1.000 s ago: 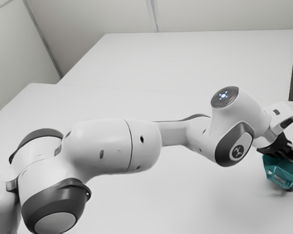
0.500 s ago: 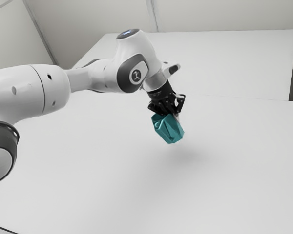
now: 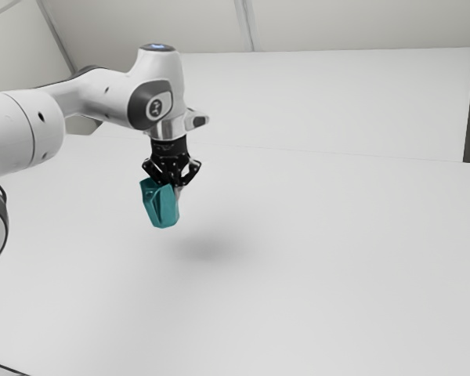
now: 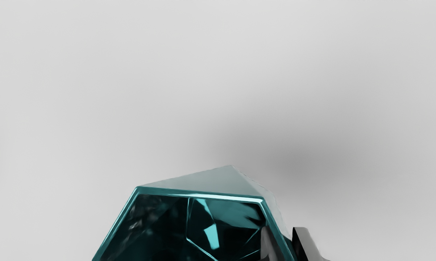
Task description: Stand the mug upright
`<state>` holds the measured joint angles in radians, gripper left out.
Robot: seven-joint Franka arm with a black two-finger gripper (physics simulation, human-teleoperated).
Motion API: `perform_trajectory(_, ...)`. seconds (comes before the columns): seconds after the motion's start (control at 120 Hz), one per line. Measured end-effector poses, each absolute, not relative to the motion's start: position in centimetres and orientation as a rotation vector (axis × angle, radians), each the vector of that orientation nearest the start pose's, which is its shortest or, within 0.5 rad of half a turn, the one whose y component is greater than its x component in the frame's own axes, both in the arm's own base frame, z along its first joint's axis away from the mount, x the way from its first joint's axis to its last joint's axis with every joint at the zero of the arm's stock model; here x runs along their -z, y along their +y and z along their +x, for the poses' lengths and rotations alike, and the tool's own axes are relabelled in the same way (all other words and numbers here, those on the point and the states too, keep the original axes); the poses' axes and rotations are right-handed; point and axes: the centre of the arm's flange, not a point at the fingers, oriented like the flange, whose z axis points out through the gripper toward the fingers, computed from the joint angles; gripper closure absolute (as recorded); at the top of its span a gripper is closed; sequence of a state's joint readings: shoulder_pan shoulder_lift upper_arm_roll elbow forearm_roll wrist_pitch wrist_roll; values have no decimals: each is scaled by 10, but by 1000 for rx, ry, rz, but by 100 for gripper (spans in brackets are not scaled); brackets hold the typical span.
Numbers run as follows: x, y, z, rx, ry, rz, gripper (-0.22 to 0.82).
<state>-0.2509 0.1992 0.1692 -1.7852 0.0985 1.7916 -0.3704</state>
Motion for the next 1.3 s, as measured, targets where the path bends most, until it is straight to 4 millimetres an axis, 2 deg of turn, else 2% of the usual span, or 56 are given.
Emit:
perform_trajectory(0.117, -412, -42, 598, -241, -369, -2914, 78)
perform_trajectory(0.225, -398, -58, 606, -223, -352, -2946, 78)
perform_trajectory(0.433, -396, -83, 613, -167, -353, -3031, 78)
perform_trajectory(0.542, -387, -94, 618, -143, -360, -3070, 78)
perform_trajectory(0.625, -379, -100, 624, -114, -369, -3094, 78)
perform_trajectory(0.767, -375, -103, 629, -68, -378, -3120, 78)
perform_trajectory(0.867, -379, -103, 627, -52, -382, -3129, 78)
perform_trajectory(1.025, -382, -93, 612, -70, -400, -3130, 78)
perform_trajectory(1.208, -384, -62, 613, -68, -473, -3117, 78)
perform_trajectory(1.3, -381, -54, 614, -73, -489, -3110, 78)
